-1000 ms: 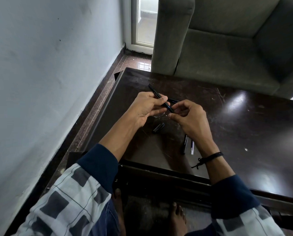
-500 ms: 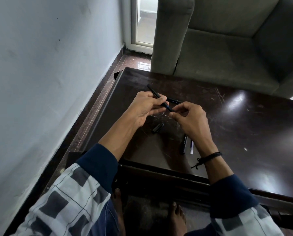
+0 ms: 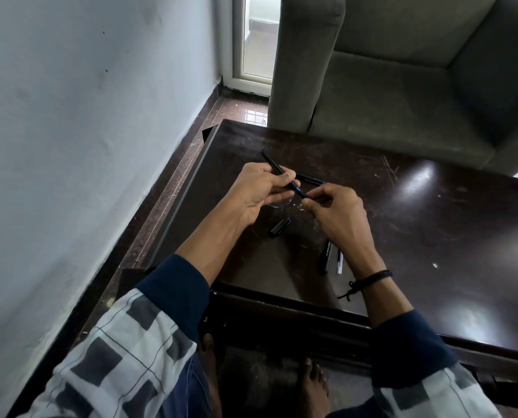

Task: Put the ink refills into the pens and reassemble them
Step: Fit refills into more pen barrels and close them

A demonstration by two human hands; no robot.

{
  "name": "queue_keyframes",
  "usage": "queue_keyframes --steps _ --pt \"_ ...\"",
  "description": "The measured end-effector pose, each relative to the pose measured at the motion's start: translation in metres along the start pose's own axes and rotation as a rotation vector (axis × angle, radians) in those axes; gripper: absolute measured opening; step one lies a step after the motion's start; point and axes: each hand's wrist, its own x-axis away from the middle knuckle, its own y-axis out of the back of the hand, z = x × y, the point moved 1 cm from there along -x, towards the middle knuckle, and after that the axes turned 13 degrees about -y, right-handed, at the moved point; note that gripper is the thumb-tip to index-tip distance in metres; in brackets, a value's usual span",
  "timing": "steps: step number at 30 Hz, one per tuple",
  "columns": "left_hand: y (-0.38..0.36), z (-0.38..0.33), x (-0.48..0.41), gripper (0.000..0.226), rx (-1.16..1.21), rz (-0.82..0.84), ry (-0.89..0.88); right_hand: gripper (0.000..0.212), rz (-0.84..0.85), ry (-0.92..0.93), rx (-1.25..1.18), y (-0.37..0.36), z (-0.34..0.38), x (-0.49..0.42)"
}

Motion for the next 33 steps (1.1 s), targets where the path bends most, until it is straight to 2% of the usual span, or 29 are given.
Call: queue_keyframes --steps 6,11,16,22,28,33 --pt "0.0013 -0.0011 -0.0008 0.010 0.000 -0.016 -0.005 0.023 -0.014 0.014 -0.013 0.0001 0.0002 0.0011" --pt "-0.0003 0.0000 -0.0008 0.006 -0.006 -0.015 -0.003 0.010 -0.022 -0.023 0.017 0.0003 -0.0019 -0.0014" --pt "0.0009 -0.0004 -0.0008 0.008 -0.002 -0.019 -0.004 0.022 -0.022 0.000 0.025 -0.0005 -0.0006 -0.0004" --pt "-0.0011 0.0003 0.0001 0.008 -0.016 -0.015 -0.004 0.010 -0.037 -0.015 0.049 -0.0013 -0.0028 -0.0019" --pt "0.0000 0.0001 -0.0005 0.007 -0.008 -0.024 -0.005 0.028 -0.042 0.008 0.018 -0.0011 -0.0007 -0.0001" --pt "-0.0013 0.0006 -0.0006 0.010 -0.009 -0.019 0.000 0.012 -0.046 -0.020 0.046 0.0001 -0.0022 -0.0012"
